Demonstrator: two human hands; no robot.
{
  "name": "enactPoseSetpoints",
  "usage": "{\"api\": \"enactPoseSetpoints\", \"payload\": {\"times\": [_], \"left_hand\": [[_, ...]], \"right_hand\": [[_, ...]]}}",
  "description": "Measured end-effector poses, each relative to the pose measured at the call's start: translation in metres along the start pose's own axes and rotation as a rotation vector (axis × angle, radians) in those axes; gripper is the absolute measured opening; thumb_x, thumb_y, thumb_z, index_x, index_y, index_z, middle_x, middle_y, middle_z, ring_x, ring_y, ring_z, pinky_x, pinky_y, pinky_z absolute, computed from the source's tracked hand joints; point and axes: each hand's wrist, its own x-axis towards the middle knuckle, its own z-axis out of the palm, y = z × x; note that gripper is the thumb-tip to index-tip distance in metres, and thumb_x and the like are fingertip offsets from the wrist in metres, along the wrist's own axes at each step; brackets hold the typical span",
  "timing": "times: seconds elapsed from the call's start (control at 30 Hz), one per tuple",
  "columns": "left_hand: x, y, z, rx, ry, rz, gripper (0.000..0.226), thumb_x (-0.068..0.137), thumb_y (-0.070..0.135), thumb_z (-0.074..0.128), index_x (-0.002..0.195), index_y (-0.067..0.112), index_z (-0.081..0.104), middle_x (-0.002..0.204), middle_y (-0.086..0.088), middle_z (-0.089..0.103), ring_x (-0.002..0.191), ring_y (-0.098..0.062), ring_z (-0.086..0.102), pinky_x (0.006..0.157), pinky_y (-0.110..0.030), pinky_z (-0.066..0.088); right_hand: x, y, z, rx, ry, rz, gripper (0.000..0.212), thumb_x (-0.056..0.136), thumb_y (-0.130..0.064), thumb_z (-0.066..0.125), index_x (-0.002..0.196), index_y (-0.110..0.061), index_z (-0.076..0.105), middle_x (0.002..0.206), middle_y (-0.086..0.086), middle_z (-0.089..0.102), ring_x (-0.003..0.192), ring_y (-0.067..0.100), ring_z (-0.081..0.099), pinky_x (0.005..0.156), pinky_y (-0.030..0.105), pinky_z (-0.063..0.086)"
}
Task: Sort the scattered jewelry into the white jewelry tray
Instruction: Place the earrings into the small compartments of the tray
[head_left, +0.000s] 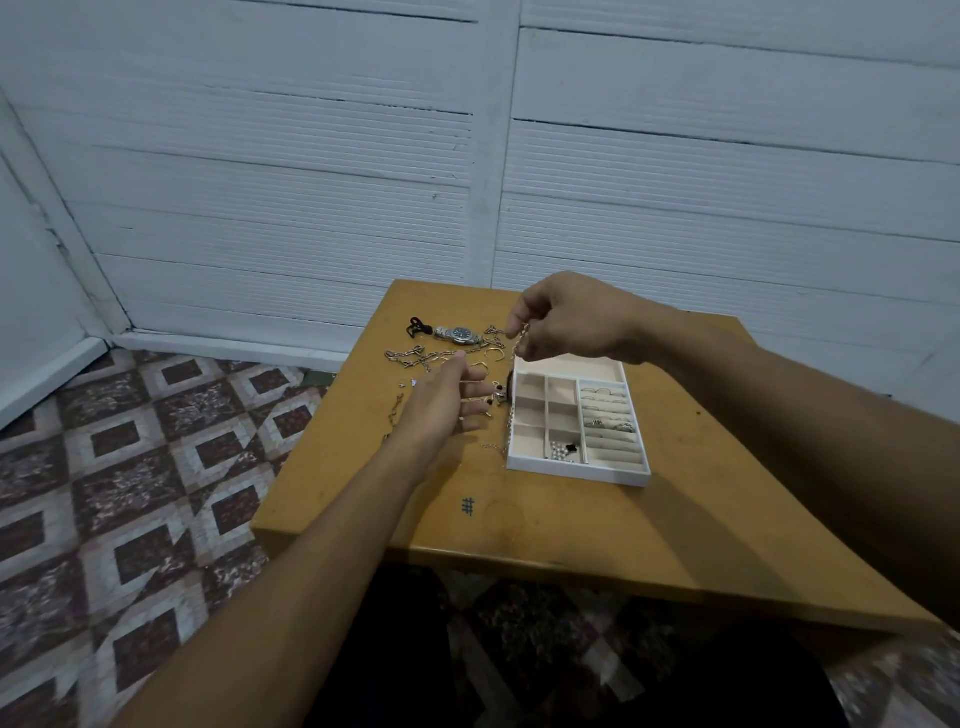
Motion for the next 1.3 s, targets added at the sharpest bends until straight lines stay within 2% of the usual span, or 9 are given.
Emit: {"api": "enactPoseSetpoints", "payload": {"times": [0.07,0.13,0.3,0.5,0.73,0.9,1.07,1.2,1.3], "left_hand": [[0.0,0.0,0.001,0.0,-0.003,0.0,0.04,0.103,0.042,0.035,0.098,0.015,0.064,0.095,-0.006,0.071,0.078,-0.017,0.061,0.064,-0.029,0.05],[0.001,-0.001,0.002,0.004,-0.002,0.002,0.041,0.102,0.042,0.035,0.097,0.015,0.065,0.095,-0.005,0.072,0.08,-0.018,0.062,0.067,-0.03,0.052],[0.001,-0.001,0.005,0.024,0.008,0.007,0.042,0.103,0.043,0.034,0.1,0.014,0.065,0.097,-0.006,0.073,0.084,-0.019,0.064,0.078,-0.037,0.054],[0.003,0.005,0.003,0.042,0.014,0.016,0.044,0.103,0.044,0.033,0.101,0.014,0.065,0.104,-0.008,0.072,0.084,-0.018,0.064,0.07,-0.032,0.051],[0.001,0.017,0.011,0.034,-0.034,0.038,0.047,0.101,0.051,0.031,0.105,0.021,0.067,0.105,0.0,0.073,0.099,-0.019,0.068,0.091,-0.038,0.052],[-0.005,0.021,0.024,0.021,-0.122,0.035,0.048,0.101,0.051,0.029,0.106,0.022,0.066,0.105,-0.002,0.074,0.101,-0.017,0.067,0.09,-0.032,0.051],[-0.009,0.02,0.031,-0.006,-0.177,0.021,0.056,0.101,0.053,0.026,0.112,0.015,0.065,0.1,-0.006,0.075,0.101,-0.023,0.069,0.099,-0.04,0.048],[-0.013,0.021,0.034,-0.05,-0.254,-0.017,0.063,0.1,0.056,0.024,0.114,0.009,0.064,0.102,-0.012,0.074,0.1,-0.028,0.069,0.1,-0.044,0.048],[-0.018,0.023,0.038,-0.115,-0.326,-0.044,0.067,0.099,0.059,0.025,0.113,0.006,0.064,0.099,-0.014,0.073,0.088,-0.028,0.07,0.097,-0.046,0.05]], "right_hand": [[0.0,-0.002,0.0,-0.319,0.046,-0.081,0.013,0.085,-0.003,0.066,0.094,-0.011,0.069,0.081,-0.002,0.065,0.078,0.012,0.061,0.065,0.019,0.046],[0.002,-0.002,0.003,-0.596,0.104,-0.165,0.015,0.087,-0.003,0.062,0.095,-0.013,0.071,0.088,-0.003,0.062,0.085,0.013,0.057,0.072,0.022,0.041],[0.003,0.0,0.006,-0.86,0.172,-0.285,0.023,0.094,-0.004,0.052,0.109,-0.013,0.066,0.105,0.002,0.048,0.101,0.023,0.053,0.08,0.038,0.049],[0.002,0.0,-0.004,-0.932,0.25,-0.341,0.025,0.092,0.0,0.053,0.113,-0.012,0.061,0.111,0.006,0.05,0.094,0.025,0.056,0.076,0.042,0.053],[0.0,-0.005,-0.015,-0.98,0.271,-0.401,0.019,0.096,-0.006,0.053,0.113,-0.012,0.059,0.111,0.006,0.051,0.094,0.022,0.057,0.069,0.033,0.046],[-0.007,-0.01,-0.021,-1.009,0.258,-0.415,0.014,0.1,-0.02,0.049,0.108,-0.011,0.056,0.107,0.007,0.053,0.093,0.024,0.057,0.067,0.034,0.043],[-0.016,-0.014,-0.033,-1.039,0.28,-0.408,0.019,0.102,-0.029,0.042,0.104,-0.011,0.049,0.103,0.008,0.052,0.082,0.023,0.05,0.063,0.034,0.037],[-0.02,-0.018,-0.042,-0.973,0.31,-0.389,0.018,0.102,-0.03,0.039,0.103,-0.013,0.044,0.104,0.007,0.048,0.079,0.021,0.044,0.064,0.033,0.034],[-0.019,-0.021,-0.049,-0.844,0.305,-0.335,0.013,0.103,-0.026,0.038,0.094,-0.015,0.037,0.101,0.009,0.052,0.079,0.024,0.045,0.066,0.033,0.032]]}}
